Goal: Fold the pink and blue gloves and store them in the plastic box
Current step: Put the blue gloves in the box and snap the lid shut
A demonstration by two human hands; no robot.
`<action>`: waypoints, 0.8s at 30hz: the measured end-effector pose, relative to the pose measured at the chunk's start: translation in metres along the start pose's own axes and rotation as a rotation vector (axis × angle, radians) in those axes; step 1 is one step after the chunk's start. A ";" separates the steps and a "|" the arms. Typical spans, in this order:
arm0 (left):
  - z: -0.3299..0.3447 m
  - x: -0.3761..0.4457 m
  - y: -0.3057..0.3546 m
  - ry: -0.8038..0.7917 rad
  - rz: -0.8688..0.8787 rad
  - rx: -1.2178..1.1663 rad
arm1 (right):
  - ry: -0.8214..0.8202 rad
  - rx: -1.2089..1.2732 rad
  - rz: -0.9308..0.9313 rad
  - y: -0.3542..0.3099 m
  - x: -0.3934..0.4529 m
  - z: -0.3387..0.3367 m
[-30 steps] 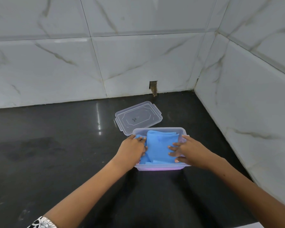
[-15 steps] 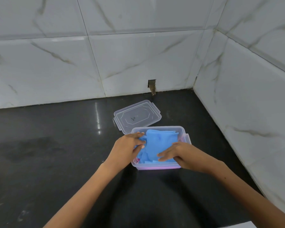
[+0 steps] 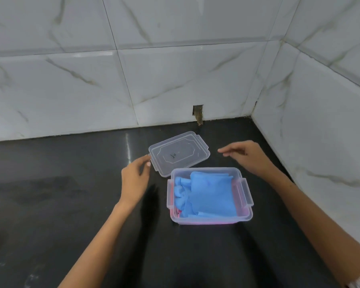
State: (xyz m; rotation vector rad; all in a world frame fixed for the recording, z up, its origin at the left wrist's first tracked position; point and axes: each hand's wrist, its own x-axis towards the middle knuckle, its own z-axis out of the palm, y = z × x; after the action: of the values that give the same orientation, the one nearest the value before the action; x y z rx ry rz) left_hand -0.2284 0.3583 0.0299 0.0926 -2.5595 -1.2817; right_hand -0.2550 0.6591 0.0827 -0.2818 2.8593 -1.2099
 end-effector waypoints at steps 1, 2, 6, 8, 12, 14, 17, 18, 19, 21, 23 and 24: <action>0.003 0.007 -0.008 -0.035 -0.102 0.026 | 0.019 -0.042 0.048 0.005 0.017 0.003; 0.008 0.014 -0.015 -0.079 -0.201 0.054 | 0.003 -0.087 0.104 0.011 0.033 0.006; 0.030 0.025 -0.034 -0.247 -0.326 0.193 | -0.248 -0.111 0.286 0.026 0.083 0.030; 0.037 0.022 -0.035 -0.298 -0.205 0.190 | -0.374 -0.083 0.304 0.029 0.095 0.043; 0.042 0.017 -0.041 -0.312 0.002 0.257 | -0.392 -0.100 0.261 0.033 0.104 0.058; 0.041 0.017 -0.045 -0.276 0.044 0.275 | -0.362 -0.068 0.263 0.035 0.102 0.061; 0.037 0.016 -0.048 -0.191 0.108 0.239 | -0.275 -0.002 0.253 0.038 0.096 0.061; 0.036 0.015 -0.049 -0.162 0.130 0.229 | -0.234 0.015 0.244 0.037 0.092 0.060; 0.035 0.013 -0.049 -0.142 0.145 0.226 | -0.193 0.023 0.233 0.037 0.090 0.058; 0.032 0.012 -0.047 -0.130 0.159 0.192 | -0.099 0.023 0.195 0.034 0.083 0.053; 0.025 0.011 -0.042 -0.099 0.156 0.078 | 0.013 0.012 0.130 0.030 0.074 0.043; 0.021 0.011 -0.038 -0.067 0.151 0.008 | 0.066 0.006 0.090 0.027 0.068 0.035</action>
State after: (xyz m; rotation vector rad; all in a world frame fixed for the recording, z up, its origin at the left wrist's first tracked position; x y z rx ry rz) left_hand -0.2473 0.3497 -0.0095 -0.1414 -2.5714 -1.2378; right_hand -0.3228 0.6403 0.0422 -0.1140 2.8886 -1.2335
